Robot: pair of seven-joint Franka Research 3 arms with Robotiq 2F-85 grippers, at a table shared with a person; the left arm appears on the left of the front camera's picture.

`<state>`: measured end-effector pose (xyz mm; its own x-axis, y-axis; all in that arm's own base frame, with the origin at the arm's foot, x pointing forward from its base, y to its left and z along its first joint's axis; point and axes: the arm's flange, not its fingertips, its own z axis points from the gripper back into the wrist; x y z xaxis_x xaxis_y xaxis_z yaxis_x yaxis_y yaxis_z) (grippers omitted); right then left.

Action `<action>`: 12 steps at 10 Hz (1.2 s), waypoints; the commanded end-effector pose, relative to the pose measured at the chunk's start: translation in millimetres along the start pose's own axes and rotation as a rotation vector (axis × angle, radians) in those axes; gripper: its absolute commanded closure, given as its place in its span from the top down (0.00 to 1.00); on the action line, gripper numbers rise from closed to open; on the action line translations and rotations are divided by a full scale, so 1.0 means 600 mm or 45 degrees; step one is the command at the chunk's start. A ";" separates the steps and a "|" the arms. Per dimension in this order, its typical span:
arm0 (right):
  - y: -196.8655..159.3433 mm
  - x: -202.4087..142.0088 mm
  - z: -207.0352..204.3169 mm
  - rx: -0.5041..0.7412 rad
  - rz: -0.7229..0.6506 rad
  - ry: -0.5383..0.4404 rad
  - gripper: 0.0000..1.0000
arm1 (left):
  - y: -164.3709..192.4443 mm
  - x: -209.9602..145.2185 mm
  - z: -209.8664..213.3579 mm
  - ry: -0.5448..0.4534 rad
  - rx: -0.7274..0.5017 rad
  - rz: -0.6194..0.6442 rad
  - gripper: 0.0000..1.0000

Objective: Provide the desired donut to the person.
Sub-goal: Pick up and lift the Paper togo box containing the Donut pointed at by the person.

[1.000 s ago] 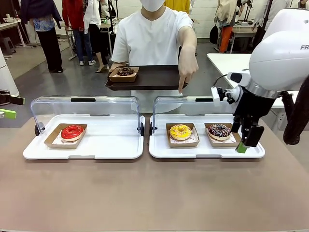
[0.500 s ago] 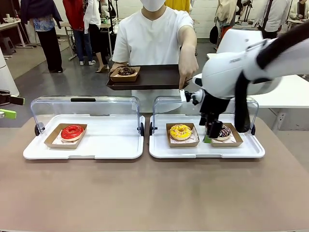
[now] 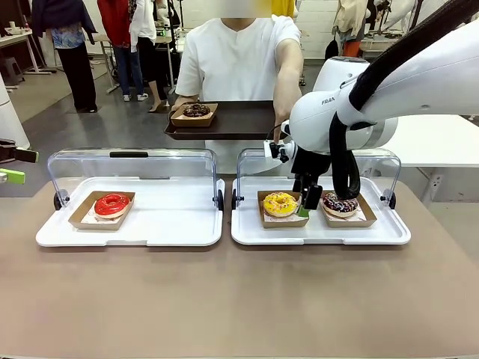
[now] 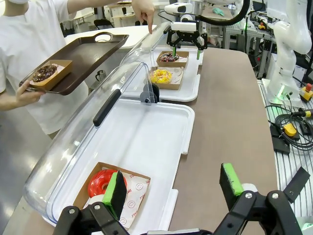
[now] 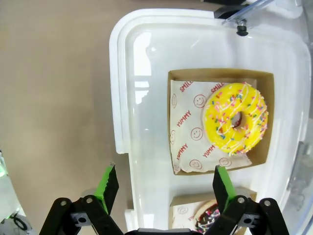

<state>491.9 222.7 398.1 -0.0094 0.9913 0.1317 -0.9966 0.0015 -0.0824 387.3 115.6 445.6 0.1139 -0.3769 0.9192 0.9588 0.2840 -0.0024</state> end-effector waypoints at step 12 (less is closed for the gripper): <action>0.000 -0.008 -0.057 0.047 -0.023 0.084 1.00 | -0.001 0.000 0.002 -0.018 0.001 -0.007 1.00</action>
<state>494.3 220.3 371.8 0.0016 0.9947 0.1027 -0.9992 0.0057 -0.0401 387.3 115.7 445.6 0.1139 -0.3769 0.9192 0.9588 0.2840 -0.0023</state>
